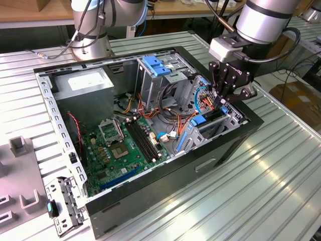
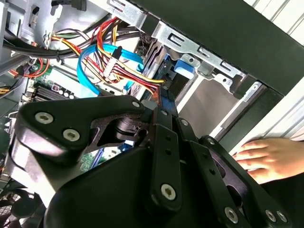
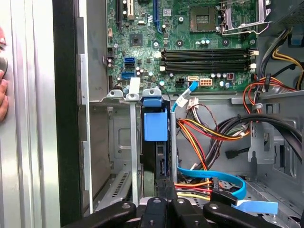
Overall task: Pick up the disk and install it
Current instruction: 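Insert the second disk wire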
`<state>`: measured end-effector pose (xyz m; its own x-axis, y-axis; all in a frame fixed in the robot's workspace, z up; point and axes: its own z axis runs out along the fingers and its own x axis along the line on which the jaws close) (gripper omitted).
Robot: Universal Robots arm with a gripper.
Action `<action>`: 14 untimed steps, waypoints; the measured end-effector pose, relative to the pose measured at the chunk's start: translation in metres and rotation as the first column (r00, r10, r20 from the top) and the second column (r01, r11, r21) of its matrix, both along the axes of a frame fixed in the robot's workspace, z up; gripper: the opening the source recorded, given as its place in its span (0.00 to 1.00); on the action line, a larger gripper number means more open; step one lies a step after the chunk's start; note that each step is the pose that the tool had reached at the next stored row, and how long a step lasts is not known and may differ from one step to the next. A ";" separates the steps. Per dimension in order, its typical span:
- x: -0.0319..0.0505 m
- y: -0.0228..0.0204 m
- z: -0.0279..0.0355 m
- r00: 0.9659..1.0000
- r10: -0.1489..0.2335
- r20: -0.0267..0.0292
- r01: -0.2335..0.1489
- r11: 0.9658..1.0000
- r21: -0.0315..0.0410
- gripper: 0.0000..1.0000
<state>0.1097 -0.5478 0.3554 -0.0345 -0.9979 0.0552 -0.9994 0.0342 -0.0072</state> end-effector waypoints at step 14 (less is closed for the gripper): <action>-0.0169 0.0001 0.0186 1.000 0.001 0.000 -0.001 1.000 0.000 0.11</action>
<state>0.0928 -0.5477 0.3740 -0.0339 -0.9979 0.0550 -0.9994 0.0336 -0.0071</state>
